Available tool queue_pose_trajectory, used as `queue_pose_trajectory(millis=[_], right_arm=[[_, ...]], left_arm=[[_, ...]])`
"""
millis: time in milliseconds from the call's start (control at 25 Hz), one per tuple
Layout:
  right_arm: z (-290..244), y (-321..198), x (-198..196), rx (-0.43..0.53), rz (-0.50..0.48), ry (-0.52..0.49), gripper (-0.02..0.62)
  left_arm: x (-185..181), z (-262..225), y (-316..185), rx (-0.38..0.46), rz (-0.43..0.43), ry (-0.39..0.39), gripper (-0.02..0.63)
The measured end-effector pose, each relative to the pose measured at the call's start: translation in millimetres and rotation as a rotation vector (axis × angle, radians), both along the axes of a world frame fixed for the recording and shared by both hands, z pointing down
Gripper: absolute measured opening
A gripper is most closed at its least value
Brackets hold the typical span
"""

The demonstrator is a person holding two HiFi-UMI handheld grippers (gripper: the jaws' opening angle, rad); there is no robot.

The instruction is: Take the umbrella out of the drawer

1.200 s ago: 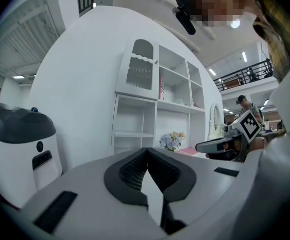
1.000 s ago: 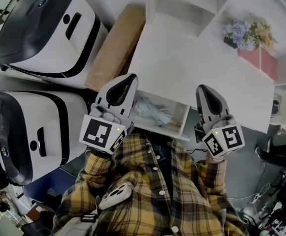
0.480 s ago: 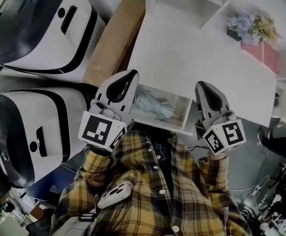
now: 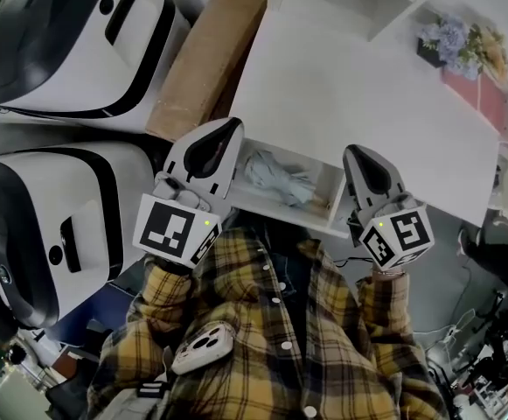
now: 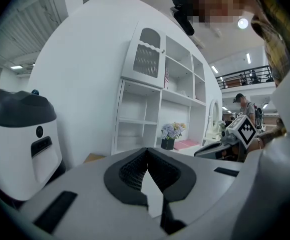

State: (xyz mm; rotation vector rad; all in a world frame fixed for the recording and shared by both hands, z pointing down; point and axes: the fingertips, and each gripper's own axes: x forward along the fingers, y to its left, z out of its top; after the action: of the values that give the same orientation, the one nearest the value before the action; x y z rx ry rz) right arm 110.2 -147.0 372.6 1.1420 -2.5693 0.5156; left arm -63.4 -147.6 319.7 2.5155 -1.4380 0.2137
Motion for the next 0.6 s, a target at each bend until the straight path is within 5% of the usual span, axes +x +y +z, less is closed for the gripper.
queue_pose_trajectory(millis=[600], right_arm=[[106.0,30.5,-13.4,-0.178,-0.154,0.116,0.018]], left_arm=[[-1.7,44.7,11.9,-0.07,-0.02,-0.031,0.021]])
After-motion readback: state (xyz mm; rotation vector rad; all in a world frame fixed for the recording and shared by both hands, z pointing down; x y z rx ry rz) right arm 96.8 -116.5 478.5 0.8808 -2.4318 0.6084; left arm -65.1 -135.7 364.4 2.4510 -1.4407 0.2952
